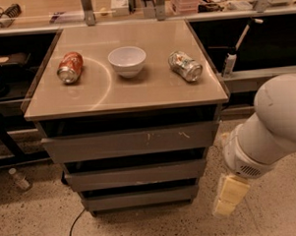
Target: Open bottom drawer
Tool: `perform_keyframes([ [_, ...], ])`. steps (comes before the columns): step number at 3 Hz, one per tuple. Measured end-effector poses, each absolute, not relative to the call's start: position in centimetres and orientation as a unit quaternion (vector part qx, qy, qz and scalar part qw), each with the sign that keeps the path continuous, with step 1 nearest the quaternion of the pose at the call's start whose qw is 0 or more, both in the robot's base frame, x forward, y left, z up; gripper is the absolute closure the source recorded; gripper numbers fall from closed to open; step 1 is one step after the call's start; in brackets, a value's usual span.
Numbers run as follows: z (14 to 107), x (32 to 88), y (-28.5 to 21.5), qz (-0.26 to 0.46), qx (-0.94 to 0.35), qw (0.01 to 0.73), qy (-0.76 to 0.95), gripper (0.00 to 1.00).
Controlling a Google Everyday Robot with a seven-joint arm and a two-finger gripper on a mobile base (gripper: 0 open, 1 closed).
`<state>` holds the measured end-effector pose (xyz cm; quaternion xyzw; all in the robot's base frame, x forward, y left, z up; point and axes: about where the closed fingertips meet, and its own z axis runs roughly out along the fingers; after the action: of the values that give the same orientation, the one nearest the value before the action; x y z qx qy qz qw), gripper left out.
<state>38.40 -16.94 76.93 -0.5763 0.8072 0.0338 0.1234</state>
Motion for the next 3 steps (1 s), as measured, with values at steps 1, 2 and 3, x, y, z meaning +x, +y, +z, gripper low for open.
perform_keyframes([
  [1, 70.2, 38.1, -14.8, 0.049, -0.57, 0.104, 0.813, 0.0],
  [2, 62.7, 38.5, -12.5, 0.063, -0.554, 0.099, 0.824, 0.0],
  [3, 56.8, 38.9, -9.9, 0.092, -0.543, 0.101, 0.828, 0.0],
])
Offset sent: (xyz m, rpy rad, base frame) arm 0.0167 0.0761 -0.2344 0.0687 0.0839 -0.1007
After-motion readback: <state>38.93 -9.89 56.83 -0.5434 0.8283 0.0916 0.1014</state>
